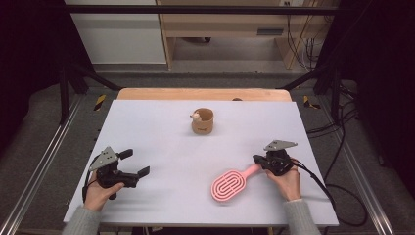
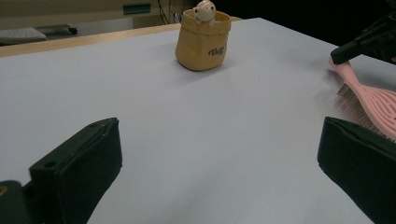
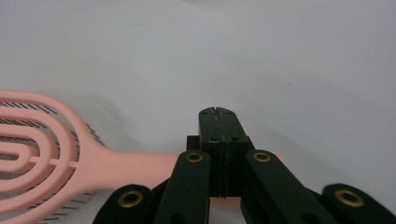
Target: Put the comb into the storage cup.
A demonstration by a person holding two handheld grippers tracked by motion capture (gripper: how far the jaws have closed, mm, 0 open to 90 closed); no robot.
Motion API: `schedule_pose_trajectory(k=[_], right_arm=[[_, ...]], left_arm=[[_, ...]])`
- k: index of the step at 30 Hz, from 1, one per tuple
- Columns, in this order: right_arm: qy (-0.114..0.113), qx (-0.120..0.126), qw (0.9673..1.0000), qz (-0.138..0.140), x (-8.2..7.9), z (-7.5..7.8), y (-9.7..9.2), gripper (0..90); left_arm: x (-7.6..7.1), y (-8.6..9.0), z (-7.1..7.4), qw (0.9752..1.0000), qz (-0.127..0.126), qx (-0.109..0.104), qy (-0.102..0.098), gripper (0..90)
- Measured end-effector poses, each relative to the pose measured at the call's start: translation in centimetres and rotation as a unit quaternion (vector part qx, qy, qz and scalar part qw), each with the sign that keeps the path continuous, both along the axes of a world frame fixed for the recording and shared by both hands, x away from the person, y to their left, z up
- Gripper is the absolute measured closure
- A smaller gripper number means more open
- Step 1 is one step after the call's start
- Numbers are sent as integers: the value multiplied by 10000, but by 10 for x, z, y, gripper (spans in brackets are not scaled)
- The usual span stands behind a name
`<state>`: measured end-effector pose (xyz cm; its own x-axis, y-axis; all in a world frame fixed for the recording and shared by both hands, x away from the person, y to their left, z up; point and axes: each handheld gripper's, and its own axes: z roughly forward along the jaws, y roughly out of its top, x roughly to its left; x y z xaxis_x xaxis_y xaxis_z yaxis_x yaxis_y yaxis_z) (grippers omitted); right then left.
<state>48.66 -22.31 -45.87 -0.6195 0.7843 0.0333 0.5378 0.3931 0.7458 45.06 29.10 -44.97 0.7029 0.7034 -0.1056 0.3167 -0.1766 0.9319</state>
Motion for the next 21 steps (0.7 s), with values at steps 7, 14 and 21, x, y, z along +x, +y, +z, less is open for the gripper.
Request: schedule_pose_trajectory(k=[7, 14, 21], right_arm=[[55, -37, 10000, 20, -1, -2, -2, 900], [138, 6, 9999, -48, -5, -2, -8, 900], [153, -18, 9999, 0, -9, -2, -9, 900]], left_arm=[[0, 0, 0, 10000, -14, -1, -7, 0], [0, 0, 0, 10000, -6, 9, -11, 0], [0, 0, 0, 10000, 23, 12, -12, 0]])
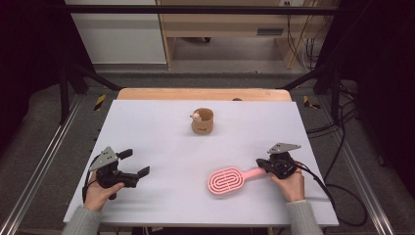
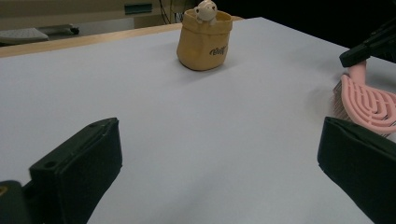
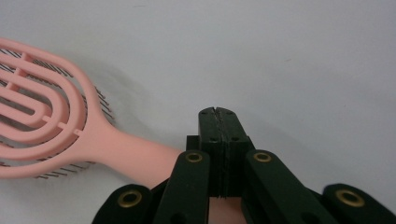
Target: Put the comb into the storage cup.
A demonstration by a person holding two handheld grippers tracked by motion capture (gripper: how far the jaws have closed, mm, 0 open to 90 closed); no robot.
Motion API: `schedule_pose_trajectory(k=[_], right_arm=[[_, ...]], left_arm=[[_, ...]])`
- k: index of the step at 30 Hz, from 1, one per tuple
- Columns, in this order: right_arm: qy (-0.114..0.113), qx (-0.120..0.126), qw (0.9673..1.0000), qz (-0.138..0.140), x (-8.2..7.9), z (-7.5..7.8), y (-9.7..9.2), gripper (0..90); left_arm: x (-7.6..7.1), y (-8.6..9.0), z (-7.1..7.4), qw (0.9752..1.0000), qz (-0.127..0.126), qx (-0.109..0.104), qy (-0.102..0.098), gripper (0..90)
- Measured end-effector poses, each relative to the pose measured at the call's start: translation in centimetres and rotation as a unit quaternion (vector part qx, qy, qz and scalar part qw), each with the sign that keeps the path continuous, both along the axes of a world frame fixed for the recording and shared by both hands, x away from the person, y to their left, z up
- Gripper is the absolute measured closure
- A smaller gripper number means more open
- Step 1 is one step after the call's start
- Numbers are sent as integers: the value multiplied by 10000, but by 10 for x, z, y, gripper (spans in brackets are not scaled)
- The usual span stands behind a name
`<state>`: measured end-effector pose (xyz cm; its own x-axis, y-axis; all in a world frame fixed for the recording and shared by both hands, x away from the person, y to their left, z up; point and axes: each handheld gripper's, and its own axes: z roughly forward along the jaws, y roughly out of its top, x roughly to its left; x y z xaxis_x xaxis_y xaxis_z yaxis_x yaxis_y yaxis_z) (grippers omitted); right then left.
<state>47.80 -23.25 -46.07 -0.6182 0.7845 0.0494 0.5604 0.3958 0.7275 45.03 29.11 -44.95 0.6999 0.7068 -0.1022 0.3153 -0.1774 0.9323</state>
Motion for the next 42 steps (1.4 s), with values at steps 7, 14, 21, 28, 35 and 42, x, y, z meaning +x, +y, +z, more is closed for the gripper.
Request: schedule_pose_trajectory(k=[7, 14, 21, 28, 35, 42], right_arm=[[82, -1, 10000, 17, -4, 0, -3, 900], [122, 2, 9999, 51, -8, 1, -6, 900], [210, -30, 9997, 95, -12, 0, -6, 900], [255, -43, 9995, 186, -16, 0, -7, 900], [276, -114, 9991, 285, -21, 0, -7, 900], [325, -74, 9990, 310, -24, -1, -6, 900]], left_arm=[[0, 0, 0, 10000, 17, -1, -8, 0], [0, 0, 0, 10000, 35, 6, -9, 0], [0, 0, 0, 10000, 37, -3, -17, 0], [-1, 0, 1, 10000, 37, -13, -26, 0], [-1, 0, 1, 10000, 43, -22, -24, 0], [-1, 0, 1, 10000, 45, -22, -26, 0]])
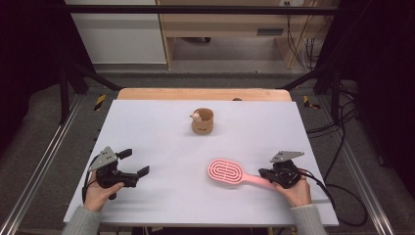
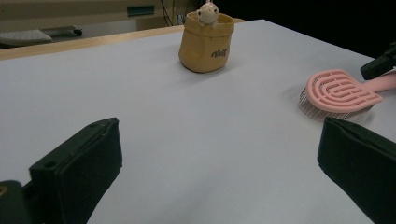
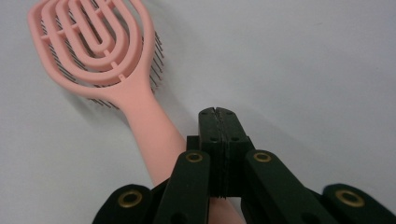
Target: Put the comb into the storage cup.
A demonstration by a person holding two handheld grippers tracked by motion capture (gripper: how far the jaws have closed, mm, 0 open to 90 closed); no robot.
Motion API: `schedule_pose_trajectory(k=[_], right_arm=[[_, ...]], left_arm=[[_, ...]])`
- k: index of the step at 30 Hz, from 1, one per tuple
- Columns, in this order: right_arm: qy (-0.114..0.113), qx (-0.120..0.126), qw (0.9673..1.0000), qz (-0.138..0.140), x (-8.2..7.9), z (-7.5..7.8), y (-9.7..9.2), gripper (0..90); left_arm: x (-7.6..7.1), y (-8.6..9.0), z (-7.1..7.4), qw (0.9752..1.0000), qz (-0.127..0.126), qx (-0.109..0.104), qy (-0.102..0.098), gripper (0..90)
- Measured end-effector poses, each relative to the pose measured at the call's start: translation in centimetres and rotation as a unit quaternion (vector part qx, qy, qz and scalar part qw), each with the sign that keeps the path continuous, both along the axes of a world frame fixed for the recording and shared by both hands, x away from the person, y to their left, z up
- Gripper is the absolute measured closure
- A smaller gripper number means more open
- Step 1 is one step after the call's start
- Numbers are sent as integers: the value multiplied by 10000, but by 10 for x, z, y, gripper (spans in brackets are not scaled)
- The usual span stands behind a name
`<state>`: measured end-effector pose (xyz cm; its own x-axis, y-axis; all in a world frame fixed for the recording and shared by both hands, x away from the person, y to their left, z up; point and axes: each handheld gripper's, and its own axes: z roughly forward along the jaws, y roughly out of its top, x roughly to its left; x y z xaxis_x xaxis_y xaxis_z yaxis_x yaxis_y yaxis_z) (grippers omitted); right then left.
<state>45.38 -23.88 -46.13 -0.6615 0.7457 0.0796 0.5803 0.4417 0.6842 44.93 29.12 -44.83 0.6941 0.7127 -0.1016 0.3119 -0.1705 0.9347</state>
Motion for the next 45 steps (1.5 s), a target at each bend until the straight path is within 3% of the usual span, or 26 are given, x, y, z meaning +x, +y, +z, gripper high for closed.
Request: schedule_pose_trajectory(k=[32, 38, 45], right_arm=[[135, -77, 9996, 256, -13, -3, 4, 886], [-14, 14, 9999, 152, -13, 2, 0, 801], [-325, 73, 9994, 46, -12, 14, -4, 595]], left_arm=[[0, 0, 0, 10000, 17, 7, -11, 0], [0, 0, 0, 10000, 16, 8, -14, 0], [0, -1, 0, 10000, 15, 21, 0, 0]])
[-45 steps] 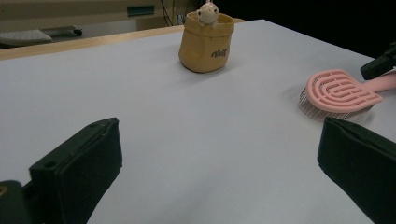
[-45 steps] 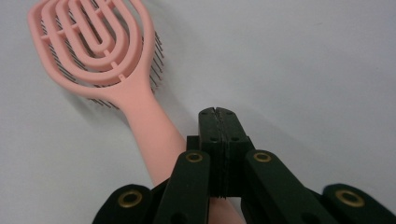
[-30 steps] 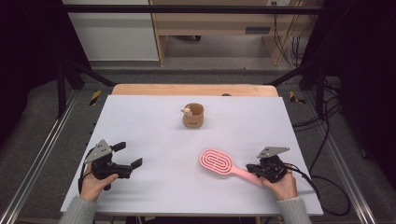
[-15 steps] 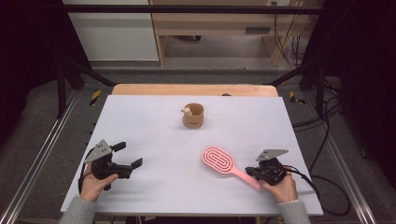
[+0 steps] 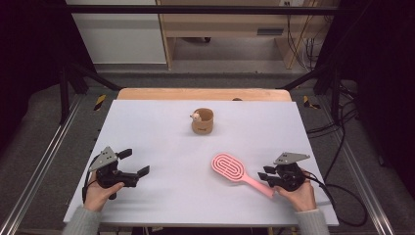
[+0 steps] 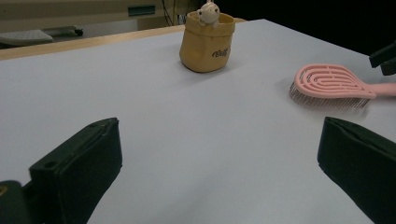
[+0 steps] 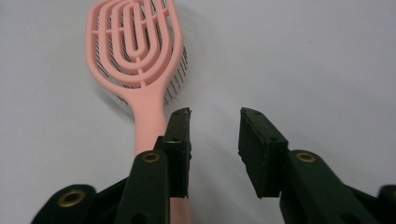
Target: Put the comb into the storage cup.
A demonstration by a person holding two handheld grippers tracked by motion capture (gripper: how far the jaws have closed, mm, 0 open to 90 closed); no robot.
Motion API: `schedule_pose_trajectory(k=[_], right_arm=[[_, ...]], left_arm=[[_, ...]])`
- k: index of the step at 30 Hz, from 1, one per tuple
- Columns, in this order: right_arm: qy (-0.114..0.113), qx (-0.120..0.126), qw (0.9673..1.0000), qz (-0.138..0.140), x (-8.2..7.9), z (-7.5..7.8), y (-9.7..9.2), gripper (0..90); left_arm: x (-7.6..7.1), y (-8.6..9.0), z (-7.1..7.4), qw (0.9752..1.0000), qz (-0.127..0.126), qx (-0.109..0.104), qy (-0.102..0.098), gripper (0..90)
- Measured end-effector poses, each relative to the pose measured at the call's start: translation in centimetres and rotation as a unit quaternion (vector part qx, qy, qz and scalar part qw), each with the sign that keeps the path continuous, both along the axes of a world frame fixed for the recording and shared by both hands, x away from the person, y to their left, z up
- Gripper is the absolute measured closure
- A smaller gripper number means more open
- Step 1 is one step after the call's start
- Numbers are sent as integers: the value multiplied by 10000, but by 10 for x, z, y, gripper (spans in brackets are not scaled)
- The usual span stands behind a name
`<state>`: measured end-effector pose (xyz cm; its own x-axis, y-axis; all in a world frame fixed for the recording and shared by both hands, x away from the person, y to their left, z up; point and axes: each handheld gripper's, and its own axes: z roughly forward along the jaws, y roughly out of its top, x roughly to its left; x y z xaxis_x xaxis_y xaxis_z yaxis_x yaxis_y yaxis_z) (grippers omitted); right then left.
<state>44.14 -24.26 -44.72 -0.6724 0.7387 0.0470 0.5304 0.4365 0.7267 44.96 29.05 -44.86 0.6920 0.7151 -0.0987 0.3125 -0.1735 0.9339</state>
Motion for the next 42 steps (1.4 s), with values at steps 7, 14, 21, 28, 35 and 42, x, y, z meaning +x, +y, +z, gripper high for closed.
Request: schedule_pose_trajectory(k=[7, 14, 21, 28, 35, 42], right_arm=[[-159, 98, 9998, 44, 3, 8, 2, 376], [-173, 102, 9998, 45, 7, 10, 4, 218], [-220, 68, 9997, 94, 8, 15, 10, 93], [-208, 78, 9995, 243, 9, 25, 14, 18], [-205, 37, 9982, 562, 11, 32, 18, 7], [-139, -129, 9971, 732, 13, 36, 24, 10]], left_arm=[[0, 0, 0, 10000, 4, 1, 4, 0], [0, 0, -1, 10000, -6, 8, 8, 0], [1, 0, -1, 10000, -3, 9, 9, 0], [1, 0, -1, 10000, 9, 13, 11, 0], [1, 0, -1, 10000, 9, 31, 27, 0], [2, 0, -1, 10000, 23, 22, 29, 0]])
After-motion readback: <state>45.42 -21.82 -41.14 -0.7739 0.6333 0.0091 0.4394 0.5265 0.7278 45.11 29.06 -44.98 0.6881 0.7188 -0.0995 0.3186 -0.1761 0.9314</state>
